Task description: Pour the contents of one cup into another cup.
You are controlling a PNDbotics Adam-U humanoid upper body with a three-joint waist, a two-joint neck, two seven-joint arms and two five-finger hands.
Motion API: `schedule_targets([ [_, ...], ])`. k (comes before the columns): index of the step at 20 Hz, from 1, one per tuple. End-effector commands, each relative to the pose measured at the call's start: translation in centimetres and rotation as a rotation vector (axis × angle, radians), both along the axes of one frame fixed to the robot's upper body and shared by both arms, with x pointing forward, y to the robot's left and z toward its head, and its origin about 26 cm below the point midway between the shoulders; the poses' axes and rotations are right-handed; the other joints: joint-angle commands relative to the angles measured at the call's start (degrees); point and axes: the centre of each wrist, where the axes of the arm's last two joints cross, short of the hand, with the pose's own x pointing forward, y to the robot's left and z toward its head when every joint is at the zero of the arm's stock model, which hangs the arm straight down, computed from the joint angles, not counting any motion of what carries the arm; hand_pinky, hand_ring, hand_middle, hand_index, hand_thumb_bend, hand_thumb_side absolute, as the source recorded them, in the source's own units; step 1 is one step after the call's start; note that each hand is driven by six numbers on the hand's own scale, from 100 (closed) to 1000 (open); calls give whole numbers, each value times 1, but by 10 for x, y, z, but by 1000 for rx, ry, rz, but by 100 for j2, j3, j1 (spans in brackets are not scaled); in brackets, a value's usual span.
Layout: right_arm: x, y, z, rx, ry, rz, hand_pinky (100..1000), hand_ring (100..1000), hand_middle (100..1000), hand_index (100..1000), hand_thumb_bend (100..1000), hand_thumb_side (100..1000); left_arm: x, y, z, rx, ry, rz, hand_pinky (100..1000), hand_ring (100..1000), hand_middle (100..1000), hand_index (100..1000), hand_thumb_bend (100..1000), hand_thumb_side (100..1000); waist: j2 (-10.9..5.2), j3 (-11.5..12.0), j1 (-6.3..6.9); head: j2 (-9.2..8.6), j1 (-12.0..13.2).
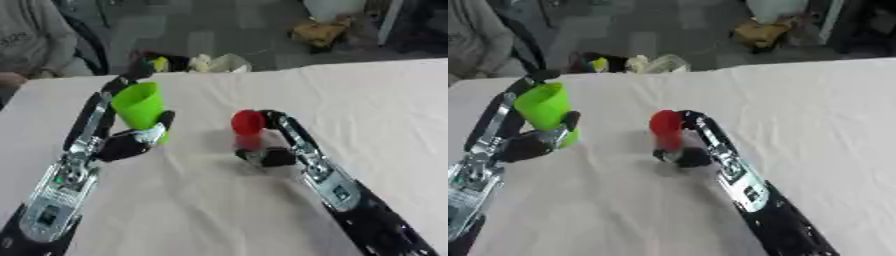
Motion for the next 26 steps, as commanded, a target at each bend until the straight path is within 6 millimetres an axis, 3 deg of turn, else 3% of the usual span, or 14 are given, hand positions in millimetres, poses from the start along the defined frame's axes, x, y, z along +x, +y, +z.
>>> schedule_targets([
  [1,6,5,9,-8,-30,14,829,722,671,808,621,206,0,-4,14,-4,-38,-24,402,339,486,854,137,179,-69,24,9,-87,-40],
  [9,8,8,6,-3,-31,15,826,718,667,806,623,207,-1,-5,15,-4,-38,-29,402,339,486,854,136,179,-57,45,16,-111,-62],
  [10,9,11,8,3,-32,12,669,553,501,686,512,226,-1,-7,16,-5,-40,-34,402,340,488,855,130,179,-45,65,13,-127,-86],
  [13,13,19,9,16,-42,-20,570,434,388,568,400,199,-2,-9,17,-7,-41,-43,403,340,488,855,123,182,-24,86,4,-160,-116],
  [15,13,21,7,22,-51,-40,548,401,358,537,372,182,-2,-9,17,-8,-40,-43,402,340,488,855,128,179,-22,80,0,-170,-122],
  [17,13,22,6,29,-58,-58,469,293,255,427,241,119,-2,-10,17,-10,-40,-44,402,341,488,855,126,179,-22,70,-5,-178,-126],
  [20,13,23,5,37,-61,-75,424,219,185,348,100,100,-3,-9,18,-12,-40,-42,402,341,488,855,124,179,-28,51,-12,-182,-126],
  [26,10,22,5,76,-54,-90,408,156,125,284,100,100,-3,-3,19,-5,-46,-27,405,345,491,856,116,187,-63,-21,-18,-172,-100],
])
